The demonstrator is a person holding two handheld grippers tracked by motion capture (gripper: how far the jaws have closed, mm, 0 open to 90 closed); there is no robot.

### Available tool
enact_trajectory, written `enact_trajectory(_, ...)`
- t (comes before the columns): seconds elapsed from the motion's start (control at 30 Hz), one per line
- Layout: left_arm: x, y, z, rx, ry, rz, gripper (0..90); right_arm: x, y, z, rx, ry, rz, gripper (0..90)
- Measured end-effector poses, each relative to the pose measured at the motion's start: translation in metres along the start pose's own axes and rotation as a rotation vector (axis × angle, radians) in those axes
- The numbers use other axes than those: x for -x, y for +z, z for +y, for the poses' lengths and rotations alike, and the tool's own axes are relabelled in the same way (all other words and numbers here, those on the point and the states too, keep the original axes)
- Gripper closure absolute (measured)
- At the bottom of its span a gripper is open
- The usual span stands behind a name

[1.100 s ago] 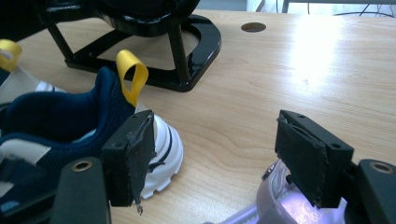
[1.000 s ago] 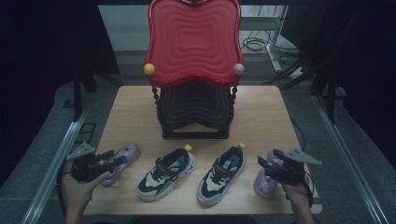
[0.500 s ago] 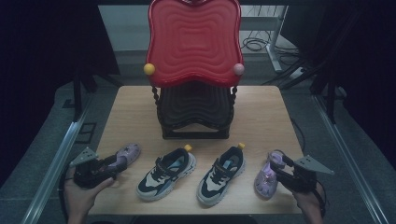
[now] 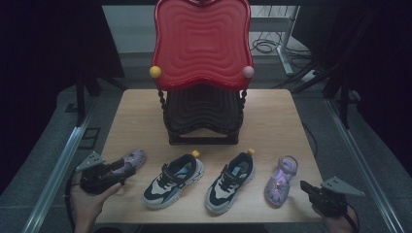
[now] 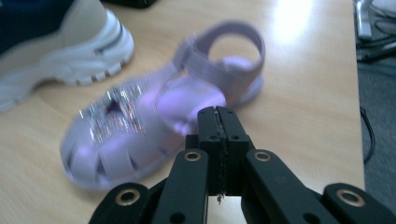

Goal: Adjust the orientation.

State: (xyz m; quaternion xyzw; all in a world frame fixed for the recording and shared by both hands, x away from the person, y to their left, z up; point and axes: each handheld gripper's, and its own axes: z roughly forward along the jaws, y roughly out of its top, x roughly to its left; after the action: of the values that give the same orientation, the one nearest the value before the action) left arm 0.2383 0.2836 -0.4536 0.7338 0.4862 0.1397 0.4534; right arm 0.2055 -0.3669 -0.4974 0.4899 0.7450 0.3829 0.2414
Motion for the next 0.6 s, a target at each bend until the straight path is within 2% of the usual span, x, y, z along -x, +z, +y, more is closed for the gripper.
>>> enact_trajectory(0.13,0.0,0.003,0.0,-0.011,0.008,-0.001,40.2,0.0,0.0,-0.012,-0.039,0.001,0.006,89.7)
enact_trajectory(0.23,0.0,0.003,-0.002,-0.013,-0.001,-0.003,40.0,-0.003,0.004,-0.015,-0.057,-0.011,0.016,89.8)
enact_trajectory(0.3,0.0,0.002,-0.002,0.005,-0.031,-0.065,39.9,-0.007,0.008,-0.017,-0.08,-0.034,0.038,89.8)
enact_trajectory(0.33,0.0,0.001,-0.002,0.017,-0.037,-0.079,39.9,-0.008,0.009,-0.017,-0.09,-0.045,0.049,89.7)
enact_trajectory(0.4,0.003,-0.001,0.0,0.02,-0.025,-0.058,40.0,-0.01,0.01,-0.018,-0.099,-0.061,0.065,89.8)
enact_trajectory(0.6,0.004,-0.004,0.002,0.029,-0.022,-0.052,40.0,-0.017,0.011,-0.02,-0.105,-0.091,0.131,89.8)
